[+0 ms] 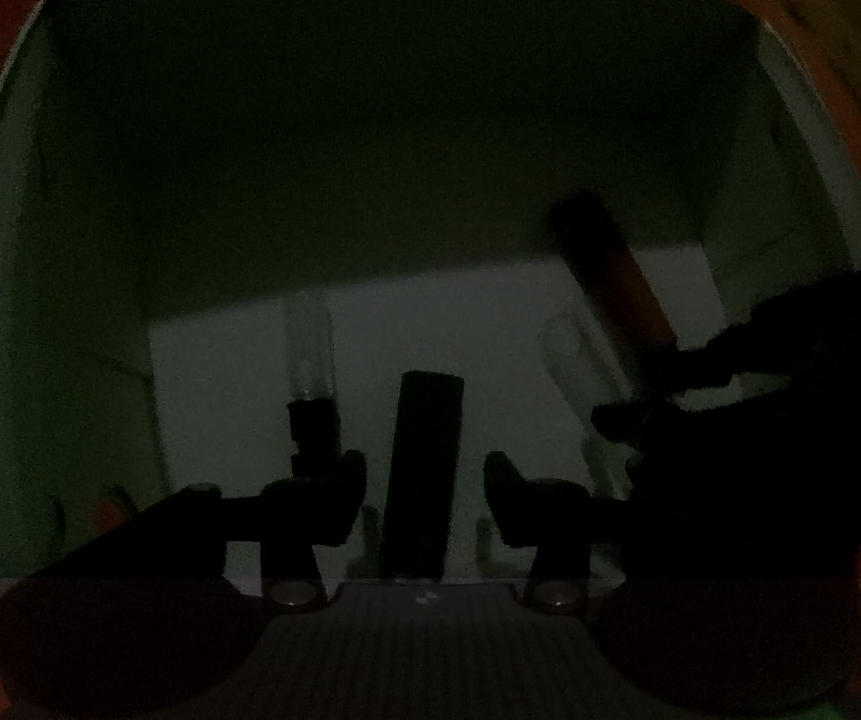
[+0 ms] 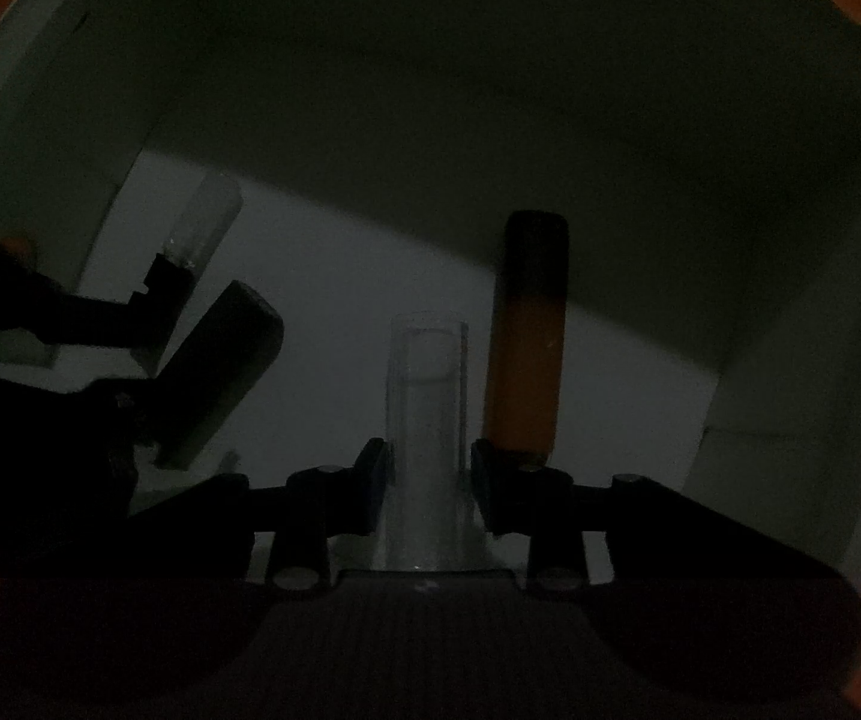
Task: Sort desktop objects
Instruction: 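Open the left tool inside the box while the right tool releases the glass cup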
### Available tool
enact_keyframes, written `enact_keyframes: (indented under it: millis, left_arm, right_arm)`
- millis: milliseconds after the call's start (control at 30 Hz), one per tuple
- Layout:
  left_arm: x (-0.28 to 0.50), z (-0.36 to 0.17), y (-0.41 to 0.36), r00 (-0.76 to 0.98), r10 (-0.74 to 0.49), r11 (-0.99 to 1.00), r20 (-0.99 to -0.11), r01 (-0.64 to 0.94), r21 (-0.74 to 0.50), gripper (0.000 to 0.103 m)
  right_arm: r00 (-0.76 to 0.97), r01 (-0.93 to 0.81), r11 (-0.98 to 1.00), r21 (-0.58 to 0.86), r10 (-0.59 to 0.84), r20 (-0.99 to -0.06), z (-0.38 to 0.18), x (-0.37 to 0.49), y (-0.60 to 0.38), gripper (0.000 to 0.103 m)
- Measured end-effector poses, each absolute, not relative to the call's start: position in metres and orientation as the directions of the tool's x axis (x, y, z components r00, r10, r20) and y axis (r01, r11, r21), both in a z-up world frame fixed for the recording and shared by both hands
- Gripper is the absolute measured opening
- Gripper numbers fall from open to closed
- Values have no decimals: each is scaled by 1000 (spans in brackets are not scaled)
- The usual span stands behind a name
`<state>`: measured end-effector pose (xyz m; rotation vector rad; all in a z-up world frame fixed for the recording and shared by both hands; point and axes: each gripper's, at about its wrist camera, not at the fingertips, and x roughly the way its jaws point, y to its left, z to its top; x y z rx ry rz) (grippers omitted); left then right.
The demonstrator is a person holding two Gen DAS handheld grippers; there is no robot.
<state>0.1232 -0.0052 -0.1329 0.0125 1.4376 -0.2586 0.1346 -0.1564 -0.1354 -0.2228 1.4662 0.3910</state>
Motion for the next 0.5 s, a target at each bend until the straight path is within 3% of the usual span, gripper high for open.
enact_keyframes:
  millis: [100, 167, 367, 500]
  left_arm:
    - [121, -132, -5, 119, -167, 971, -979, 192, -142, 41]
    - [120, -129, -4, 128, -166, 970, -978, 199, -139, 48]
    - [123, -110, -6, 151, -212, 963, -966, 202, -180, 48]
    - [132, -93, -4, 171, -249, 957, -953, 193, -216, 48]
  right_arm:
    - [60, -373, 922, 103, 135, -989, -134, 133, -161, 37]
    - [70, -372, 922, 107, 143, -987, -132, 133, -163, 38]
    - [70, -357, 925, 133, 169, -983, -125, 137, -163, 40]
    - [64, -347, 920, 181, 216, -974, -109, 149, -170, 52]
